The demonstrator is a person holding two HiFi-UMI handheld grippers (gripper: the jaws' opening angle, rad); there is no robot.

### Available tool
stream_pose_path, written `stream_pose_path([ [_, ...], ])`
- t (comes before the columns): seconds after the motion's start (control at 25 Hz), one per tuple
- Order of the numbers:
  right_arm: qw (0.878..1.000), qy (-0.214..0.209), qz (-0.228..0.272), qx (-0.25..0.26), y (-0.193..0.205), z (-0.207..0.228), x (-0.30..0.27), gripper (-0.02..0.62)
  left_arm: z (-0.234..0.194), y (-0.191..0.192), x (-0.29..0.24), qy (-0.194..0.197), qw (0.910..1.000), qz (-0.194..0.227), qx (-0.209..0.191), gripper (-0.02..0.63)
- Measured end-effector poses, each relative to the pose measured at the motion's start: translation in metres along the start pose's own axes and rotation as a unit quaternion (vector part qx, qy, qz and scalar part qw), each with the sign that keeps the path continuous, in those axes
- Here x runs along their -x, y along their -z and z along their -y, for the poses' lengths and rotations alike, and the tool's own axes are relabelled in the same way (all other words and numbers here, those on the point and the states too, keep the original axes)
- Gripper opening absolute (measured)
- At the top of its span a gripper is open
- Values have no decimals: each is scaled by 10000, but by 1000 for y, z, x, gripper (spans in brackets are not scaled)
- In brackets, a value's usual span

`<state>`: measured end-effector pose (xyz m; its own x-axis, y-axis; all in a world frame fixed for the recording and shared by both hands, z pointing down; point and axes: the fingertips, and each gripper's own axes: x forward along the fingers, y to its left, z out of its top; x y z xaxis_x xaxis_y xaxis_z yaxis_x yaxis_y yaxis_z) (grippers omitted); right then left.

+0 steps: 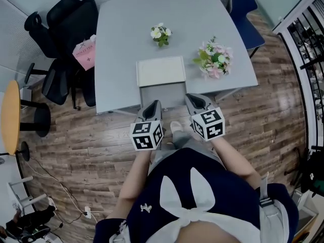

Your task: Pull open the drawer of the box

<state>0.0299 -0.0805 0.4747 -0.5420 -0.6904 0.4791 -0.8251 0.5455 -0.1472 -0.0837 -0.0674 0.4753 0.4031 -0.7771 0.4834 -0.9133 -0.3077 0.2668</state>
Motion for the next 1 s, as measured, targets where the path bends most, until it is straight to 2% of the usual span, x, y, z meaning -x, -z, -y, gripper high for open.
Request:
stream_pose_path([
  [1.0,9998,-126,-124,120,5,-17,12,2,14,-7,14,206,9996,179,59,26],
])
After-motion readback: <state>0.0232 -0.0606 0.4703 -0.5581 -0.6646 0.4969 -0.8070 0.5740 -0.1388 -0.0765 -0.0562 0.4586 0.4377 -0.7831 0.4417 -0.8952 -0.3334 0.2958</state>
